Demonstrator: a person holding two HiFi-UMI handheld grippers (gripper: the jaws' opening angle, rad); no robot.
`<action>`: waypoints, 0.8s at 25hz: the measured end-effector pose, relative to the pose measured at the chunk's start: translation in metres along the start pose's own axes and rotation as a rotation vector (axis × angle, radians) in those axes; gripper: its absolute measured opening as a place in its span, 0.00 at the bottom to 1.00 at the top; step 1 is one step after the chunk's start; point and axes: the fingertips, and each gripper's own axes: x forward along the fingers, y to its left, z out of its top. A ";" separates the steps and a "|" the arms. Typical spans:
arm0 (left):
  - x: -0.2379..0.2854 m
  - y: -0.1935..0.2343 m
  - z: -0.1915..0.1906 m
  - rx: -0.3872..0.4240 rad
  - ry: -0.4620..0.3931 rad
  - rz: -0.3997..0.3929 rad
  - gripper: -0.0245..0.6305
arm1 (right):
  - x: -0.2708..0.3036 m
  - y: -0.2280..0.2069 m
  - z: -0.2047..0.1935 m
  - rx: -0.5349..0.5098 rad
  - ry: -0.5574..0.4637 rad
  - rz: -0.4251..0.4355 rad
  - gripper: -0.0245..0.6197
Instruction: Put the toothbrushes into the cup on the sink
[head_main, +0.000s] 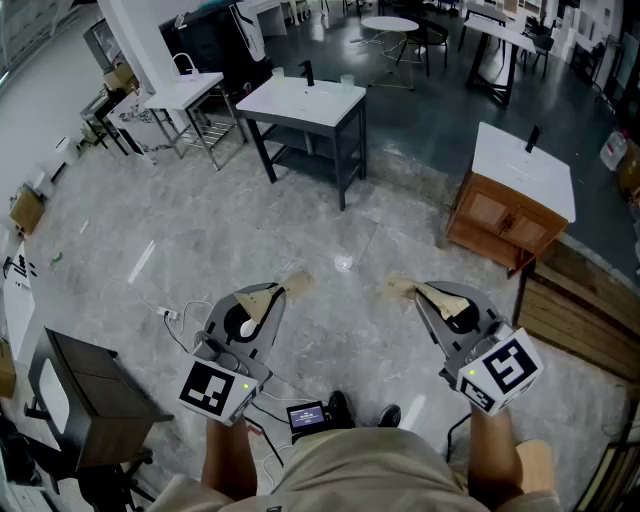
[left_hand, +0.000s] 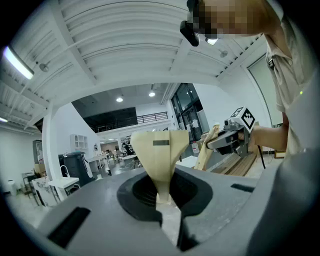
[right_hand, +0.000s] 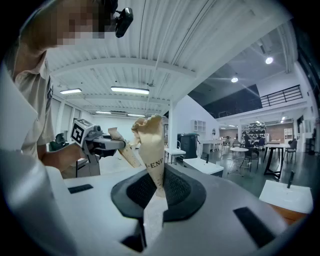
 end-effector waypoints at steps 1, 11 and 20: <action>0.002 0.002 -0.001 0.000 0.000 -0.002 0.09 | 0.003 -0.002 0.000 0.001 0.000 -0.001 0.08; 0.017 0.039 -0.019 -0.005 0.003 -0.019 0.09 | 0.044 -0.010 -0.005 0.022 0.021 -0.015 0.08; 0.039 0.070 -0.031 -0.003 -0.028 -0.064 0.09 | 0.076 -0.027 0.003 0.048 -0.006 -0.062 0.08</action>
